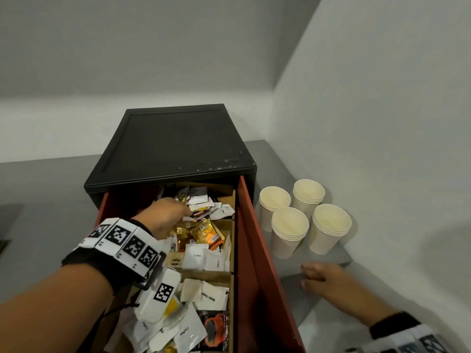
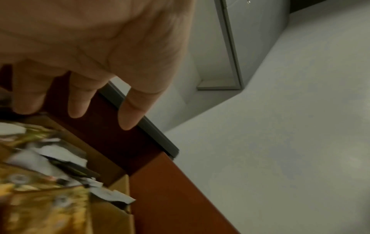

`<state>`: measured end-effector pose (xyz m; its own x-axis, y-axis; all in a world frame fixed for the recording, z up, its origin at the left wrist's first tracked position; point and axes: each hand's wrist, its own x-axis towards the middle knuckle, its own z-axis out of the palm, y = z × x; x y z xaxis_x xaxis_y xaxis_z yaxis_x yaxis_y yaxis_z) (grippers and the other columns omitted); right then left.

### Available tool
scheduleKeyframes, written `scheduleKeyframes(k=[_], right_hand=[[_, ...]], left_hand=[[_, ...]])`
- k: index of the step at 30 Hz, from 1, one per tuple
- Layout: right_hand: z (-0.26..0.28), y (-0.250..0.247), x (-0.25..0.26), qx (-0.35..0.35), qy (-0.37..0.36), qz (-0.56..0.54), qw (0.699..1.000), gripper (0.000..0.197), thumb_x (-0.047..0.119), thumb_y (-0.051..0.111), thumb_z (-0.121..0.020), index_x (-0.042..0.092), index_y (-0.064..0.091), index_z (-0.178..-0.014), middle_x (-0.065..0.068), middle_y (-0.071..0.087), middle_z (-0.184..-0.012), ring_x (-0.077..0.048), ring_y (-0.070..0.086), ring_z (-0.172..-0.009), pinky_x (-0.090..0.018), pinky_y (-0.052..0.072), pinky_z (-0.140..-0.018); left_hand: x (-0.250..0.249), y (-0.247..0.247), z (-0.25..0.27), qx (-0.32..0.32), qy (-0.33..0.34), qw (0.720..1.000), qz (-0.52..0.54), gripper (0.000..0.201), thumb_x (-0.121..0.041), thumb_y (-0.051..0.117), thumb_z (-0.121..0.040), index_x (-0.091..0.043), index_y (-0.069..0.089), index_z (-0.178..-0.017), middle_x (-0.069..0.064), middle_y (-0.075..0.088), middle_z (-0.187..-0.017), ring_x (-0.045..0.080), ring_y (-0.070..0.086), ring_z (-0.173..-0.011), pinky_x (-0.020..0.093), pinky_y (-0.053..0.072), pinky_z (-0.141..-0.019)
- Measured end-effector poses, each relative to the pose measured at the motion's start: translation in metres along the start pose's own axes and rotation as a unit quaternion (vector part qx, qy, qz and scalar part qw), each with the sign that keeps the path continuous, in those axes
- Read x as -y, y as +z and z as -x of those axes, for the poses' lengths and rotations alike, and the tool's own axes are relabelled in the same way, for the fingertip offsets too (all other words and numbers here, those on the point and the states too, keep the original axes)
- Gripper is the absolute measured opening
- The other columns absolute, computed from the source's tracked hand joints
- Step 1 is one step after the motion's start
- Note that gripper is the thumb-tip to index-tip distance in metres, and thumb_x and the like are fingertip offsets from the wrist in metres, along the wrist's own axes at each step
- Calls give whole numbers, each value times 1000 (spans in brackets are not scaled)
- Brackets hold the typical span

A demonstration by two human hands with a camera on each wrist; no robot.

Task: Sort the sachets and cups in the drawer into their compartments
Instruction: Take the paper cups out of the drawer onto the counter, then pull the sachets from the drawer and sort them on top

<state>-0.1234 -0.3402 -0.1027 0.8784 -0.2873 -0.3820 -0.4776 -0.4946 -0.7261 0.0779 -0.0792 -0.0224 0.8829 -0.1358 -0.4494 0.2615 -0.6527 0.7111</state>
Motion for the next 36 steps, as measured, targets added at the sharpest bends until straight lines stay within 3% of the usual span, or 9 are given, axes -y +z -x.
scheduleKeyframes(k=[2,4,11,14,17,24,30,33,36], right_hand=[[10,-17,15,-10,-19,5,1000,33,17,72,-81,11,64,-112,-4,70,-108,-13,64,-101,-39,45,-101],[22,-34,41,-26,-58,1,998,24,16,71,-82,18,66,-105,5,71,-99,-6,65,-96,-27,47,-98],[53,-45,163,-19,-172,-212,962,18,14,62,-84,18,67,-101,-3,73,-101,-9,68,-92,-20,53,-86],[40,-14,196,40,-131,-292,947,19,15,60,-86,11,66,-104,-10,68,-108,-14,65,-91,-22,54,-80],[18,22,207,84,-58,-278,955,33,20,60,-89,10,59,-120,-7,58,-119,-18,56,-107,-28,44,-92],[-26,78,190,55,75,-231,968,51,25,61,-88,13,46,-136,-11,42,-143,-27,39,-128,-40,30,-105],[-47,90,183,29,96,-272,957,51,24,68,-74,7,54,-119,-14,55,-120,-31,52,-113,-44,42,-103],[-64,92,184,21,92,-282,955,69,30,66,-58,9,55,-123,-18,58,-124,-35,55,-113,-48,45,-100],[-69,85,194,15,76,-251,965,40,25,64,-77,8,55,-113,-12,58,-115,-28,55,-107,-38,48,-91]], left_hand=[[14,-12,-6,-11,-26,1000,-2,24,-17,59,-90,0,61,-107,16,64,-102,29,61,-95,37,49,-84],[24,-21,-9,-20,-51,998,-7,19,-15,59,-89,1,62,-100,18,64,-102,31,62,-97,38,48,-88],[53,-25,-16,19,-97,995,-5,24,-14,61,-88,-3,62,-110,18,64,-112,33,61,-106,46,46,-100],[58,-20,-15,27,-100,995,-1,27,-13,56,-89,-1,60,-113,19,61,-114,33,58,-109,45,45,-99],[56,-18,-8,30,-93,995,-24,30,-14,50,-95,1,58,-119,17,60,-117,29,56,-110,38,43,-99],[51,-6,0,49,-69,993,-78,39,-13,45,-97,4,45,-132,15,49,-129,27,47,-120,34,39,-96],[52,-1,7,78,-72,989,-105,46,-16,42,-100,2,33,-142,18,30,-150,30,32,-137,34,33,-105],[54,-9,3,80,-67,990,-98,36,-20,48,-97,-3,50,-128,17,47,-136,29,48,-117,33,40,-91],[53,-15,-9,47,-23,997,-53,17,-21,56,-92,-9,63,-102,12,59,-114,23,56,-103,32,45,-87]])
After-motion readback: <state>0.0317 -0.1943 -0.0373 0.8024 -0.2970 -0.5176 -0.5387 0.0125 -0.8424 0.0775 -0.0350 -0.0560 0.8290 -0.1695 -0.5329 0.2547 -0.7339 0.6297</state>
